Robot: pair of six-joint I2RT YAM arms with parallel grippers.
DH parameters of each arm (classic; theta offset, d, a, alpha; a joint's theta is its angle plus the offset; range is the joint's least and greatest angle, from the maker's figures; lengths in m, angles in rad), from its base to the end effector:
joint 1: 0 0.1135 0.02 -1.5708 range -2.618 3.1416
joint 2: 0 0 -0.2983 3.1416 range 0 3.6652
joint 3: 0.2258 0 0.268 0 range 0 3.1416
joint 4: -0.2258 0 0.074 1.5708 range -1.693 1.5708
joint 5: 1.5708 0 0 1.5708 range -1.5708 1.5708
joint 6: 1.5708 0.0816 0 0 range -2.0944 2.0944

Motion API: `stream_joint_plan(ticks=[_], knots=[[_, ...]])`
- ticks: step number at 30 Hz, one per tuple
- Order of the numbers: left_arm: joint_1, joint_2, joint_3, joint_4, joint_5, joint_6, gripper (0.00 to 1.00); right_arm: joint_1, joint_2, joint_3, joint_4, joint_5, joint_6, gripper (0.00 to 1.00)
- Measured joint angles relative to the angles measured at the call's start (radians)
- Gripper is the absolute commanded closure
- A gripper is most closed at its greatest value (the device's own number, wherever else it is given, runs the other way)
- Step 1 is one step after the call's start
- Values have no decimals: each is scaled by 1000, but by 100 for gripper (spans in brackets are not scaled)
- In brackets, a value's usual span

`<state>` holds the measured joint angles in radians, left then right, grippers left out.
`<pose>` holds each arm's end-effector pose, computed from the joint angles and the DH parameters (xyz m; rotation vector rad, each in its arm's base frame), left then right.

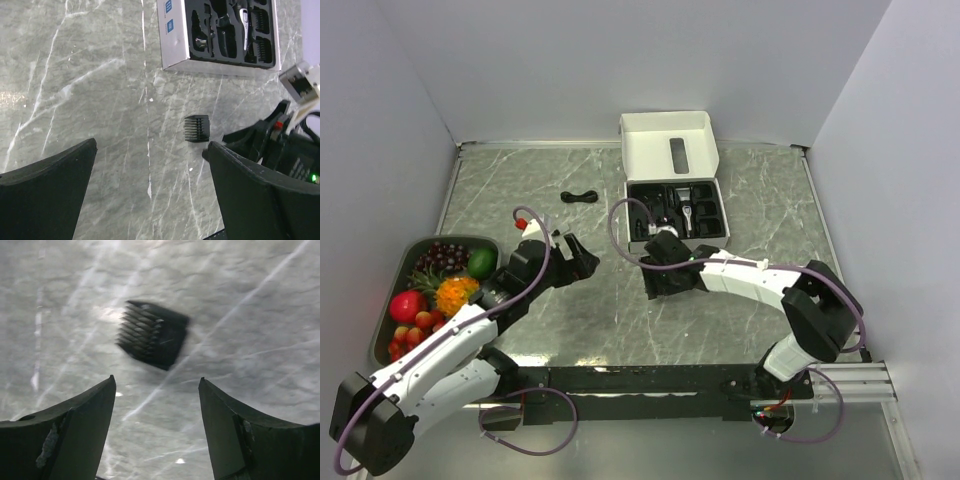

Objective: Sort the hair-cutting tools

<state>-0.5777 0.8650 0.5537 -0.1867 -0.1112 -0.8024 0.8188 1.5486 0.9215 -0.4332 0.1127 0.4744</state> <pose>0.1974 -0.1179 0.2436 -0.3113 2.1258 -0.7205 0.2361 0.2390 0.1717 -0.4160 2.6197 0.2975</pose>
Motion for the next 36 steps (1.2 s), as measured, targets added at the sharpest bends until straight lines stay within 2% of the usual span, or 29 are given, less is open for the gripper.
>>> stream_joint_plan(ticks=[1, 2, 4, 5, 6, 15, 28, 36], knots=[[0, 0, -3, 1, 0, 0, 1, 14, 0, 0, 2, 4, 10, 37], [0, 0, -6, 2, 0, 0, 1, 32, 0, 0, 3, 11, 25, 51], [0, 2, -11, 1, 0, 0, 1, 61, -2, -11, 17, 21, 46, 74], [0, 3, -12, 2, 0, 0, 1, 71, -3, -19, 23, 23, 60, 93], [0, 3, -13, 2, 0, 0, 1, 79, -4, -33, 29, 26, 79, 100], [0, 19, -13, 3, 0, 1, 0, 82, -9, -96, 32, 76, 160, 100], [0, 63, -13, 16, 0, 4, 1, 78, 40, -78, 54, 161, 201, 100], [0, 79, -13, 25, 0, 5, 0, 57, 77, -39, 38, 152, 200, 100]])
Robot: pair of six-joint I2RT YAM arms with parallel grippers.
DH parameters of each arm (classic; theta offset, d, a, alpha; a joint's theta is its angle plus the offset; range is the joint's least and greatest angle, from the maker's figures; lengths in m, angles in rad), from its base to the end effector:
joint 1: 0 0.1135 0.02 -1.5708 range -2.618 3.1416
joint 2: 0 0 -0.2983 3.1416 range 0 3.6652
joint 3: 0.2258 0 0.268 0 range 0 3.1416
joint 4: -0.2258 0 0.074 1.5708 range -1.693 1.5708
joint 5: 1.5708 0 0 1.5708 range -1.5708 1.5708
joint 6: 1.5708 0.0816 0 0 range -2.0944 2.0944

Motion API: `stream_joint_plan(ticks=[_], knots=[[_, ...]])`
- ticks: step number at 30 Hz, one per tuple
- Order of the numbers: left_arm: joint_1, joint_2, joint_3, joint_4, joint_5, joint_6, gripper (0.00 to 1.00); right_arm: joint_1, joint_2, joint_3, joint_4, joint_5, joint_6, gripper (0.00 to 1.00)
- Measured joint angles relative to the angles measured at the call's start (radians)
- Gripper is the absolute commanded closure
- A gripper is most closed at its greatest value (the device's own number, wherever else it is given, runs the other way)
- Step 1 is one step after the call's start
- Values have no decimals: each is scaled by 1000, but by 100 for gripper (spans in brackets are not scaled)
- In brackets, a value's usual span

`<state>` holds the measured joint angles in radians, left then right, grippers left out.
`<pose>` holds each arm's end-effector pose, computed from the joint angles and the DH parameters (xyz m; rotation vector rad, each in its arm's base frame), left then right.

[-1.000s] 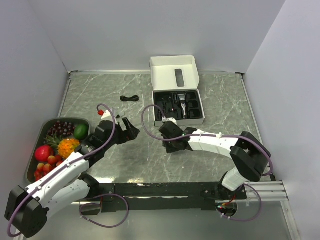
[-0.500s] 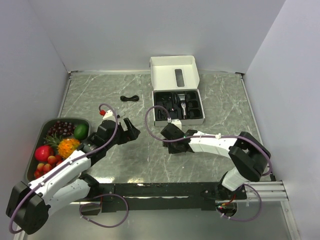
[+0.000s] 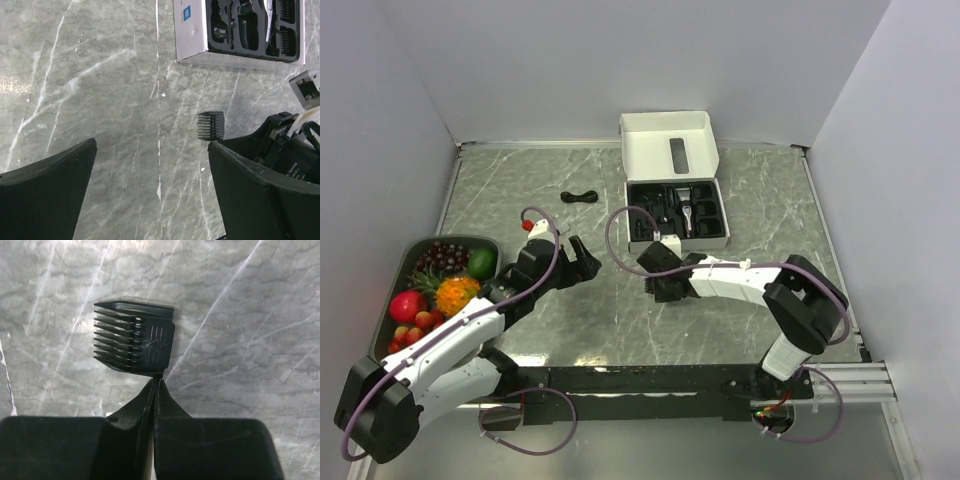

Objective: Sort the hair-cutting tools

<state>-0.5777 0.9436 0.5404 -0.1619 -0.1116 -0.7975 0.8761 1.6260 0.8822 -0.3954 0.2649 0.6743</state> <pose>0.2058 -0.1233 0.2247 -0.3099 2.1894 -0.6761 0.2297 0.2423 0.1399 -0.1897 2.6417 0.1542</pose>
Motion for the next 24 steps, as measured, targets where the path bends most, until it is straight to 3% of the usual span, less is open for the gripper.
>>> stream_joint_plan(ticks=[15, 24], knots=[[0, 5, 0, 0, -9, 10, 1, -80, 71, 78, 6, 2, -14, 100], [0, 0, 0, -1, -8, 10, 1, -95, 173, 198, -17, 87, -48, 100]])
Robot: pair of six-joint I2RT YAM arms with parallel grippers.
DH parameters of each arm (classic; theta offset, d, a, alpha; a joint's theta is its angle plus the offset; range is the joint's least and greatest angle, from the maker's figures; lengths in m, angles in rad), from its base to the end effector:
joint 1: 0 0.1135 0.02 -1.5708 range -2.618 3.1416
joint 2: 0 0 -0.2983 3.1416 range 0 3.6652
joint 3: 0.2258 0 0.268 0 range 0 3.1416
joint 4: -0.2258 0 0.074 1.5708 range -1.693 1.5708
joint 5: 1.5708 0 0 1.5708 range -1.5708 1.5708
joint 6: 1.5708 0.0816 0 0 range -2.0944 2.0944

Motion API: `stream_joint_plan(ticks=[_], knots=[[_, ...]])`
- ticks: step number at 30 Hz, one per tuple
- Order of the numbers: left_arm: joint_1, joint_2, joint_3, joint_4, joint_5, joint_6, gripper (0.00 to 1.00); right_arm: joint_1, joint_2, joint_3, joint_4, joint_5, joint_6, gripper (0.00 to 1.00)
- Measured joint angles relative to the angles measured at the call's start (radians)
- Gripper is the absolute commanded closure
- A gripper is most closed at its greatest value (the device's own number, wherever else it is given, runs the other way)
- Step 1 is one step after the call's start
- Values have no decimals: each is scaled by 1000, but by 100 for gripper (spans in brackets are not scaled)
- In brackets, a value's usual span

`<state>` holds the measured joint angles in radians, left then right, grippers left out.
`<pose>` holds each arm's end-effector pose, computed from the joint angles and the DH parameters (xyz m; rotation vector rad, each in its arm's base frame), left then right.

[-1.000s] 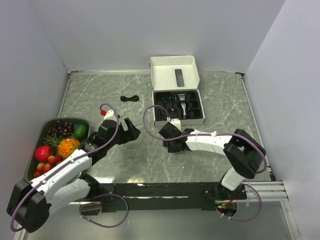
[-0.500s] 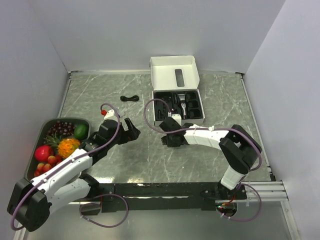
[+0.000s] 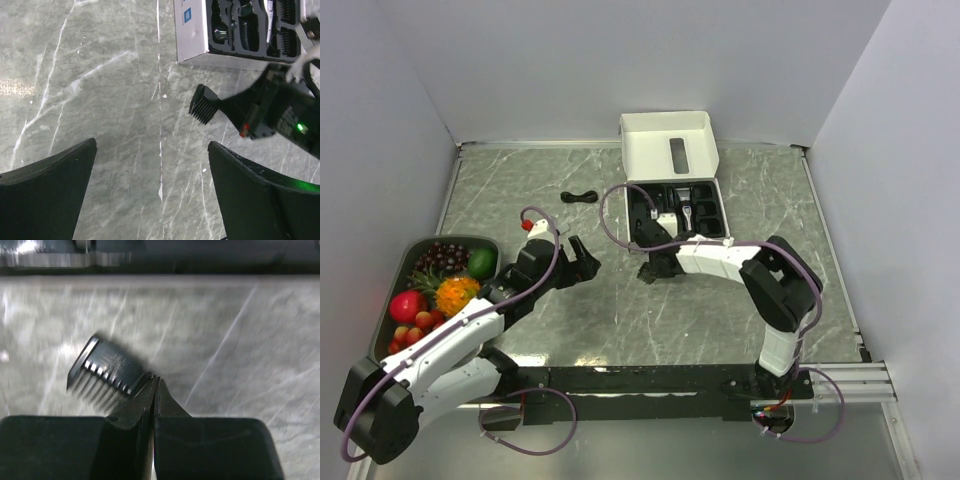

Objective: Sort the hair-cutting tools

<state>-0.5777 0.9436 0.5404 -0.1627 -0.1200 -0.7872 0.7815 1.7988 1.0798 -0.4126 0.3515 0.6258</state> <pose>0.2060 -0.1227 0.2246 -0.3032 2.1870 -0.6619 0.2949 0.2530 0.1409 -0.0989 2.5846 0.0233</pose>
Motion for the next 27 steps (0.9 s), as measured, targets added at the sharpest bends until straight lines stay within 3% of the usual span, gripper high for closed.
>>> stream_joint_plan(ticks=[16, 27], knots=[[-2, -33, -9, 0, 8, -2, 1, -34, 103, 112, 64, 54, -84, 99], [-2, -55, -15, 0, 10, -2, 1, -36, 11, 13, 18, 159, -29, 99]])
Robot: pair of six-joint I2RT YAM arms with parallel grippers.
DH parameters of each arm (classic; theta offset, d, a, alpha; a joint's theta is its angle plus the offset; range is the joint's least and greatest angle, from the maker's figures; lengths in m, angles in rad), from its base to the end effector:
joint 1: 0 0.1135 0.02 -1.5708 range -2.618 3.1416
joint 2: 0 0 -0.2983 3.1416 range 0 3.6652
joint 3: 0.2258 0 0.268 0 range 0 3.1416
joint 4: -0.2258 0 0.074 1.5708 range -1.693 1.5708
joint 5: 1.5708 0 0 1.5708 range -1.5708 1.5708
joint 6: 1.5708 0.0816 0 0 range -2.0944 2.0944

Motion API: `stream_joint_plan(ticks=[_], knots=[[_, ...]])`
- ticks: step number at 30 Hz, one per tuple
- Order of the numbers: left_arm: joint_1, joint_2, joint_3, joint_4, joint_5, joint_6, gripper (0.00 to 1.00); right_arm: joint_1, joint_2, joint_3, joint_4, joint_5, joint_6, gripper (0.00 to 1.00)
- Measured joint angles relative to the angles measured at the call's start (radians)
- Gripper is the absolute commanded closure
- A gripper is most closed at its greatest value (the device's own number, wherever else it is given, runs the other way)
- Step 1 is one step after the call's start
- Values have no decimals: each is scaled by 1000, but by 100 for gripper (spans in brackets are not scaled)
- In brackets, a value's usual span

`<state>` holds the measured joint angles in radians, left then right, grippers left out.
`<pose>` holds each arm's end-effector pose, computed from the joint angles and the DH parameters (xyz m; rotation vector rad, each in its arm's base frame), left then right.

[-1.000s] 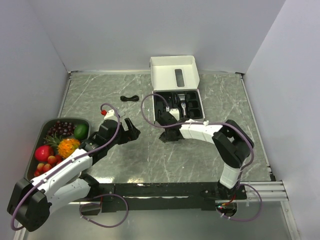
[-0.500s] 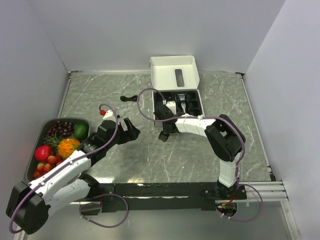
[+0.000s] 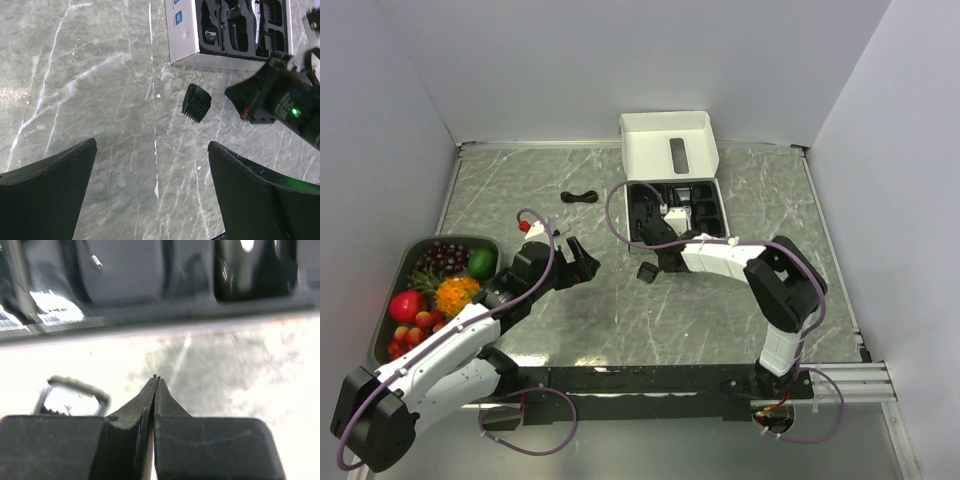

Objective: Sort the hair-cutting tools

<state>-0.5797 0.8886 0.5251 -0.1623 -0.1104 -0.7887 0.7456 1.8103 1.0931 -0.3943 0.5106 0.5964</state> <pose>0.1986 -0.1193 0.2304 -0.2953 2.1533 -0.6977 0.3146 0.2362 0.1467 -0.0338 2.4742 -0.1459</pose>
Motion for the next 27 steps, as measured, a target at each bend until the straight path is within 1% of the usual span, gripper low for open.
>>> stream_joint_plan(ticks=[5, 10, 18, 27], knots=[[0, -1, 0, 0, 0, 0, 1, 17, -39, -69, -3, -37, 44, 99], [0, -1, 0, 0, 0, 0, 1, 35, -39, -71, 14, -45, 65, 99], [0, -1, 0, 0, 0, 1, 1, 35, -6, -27, 0, -60, 76, 100], [0, 6, 0, 0, 0, 1, 1, 35, 23, 21, -3, -116, 86, 100]])
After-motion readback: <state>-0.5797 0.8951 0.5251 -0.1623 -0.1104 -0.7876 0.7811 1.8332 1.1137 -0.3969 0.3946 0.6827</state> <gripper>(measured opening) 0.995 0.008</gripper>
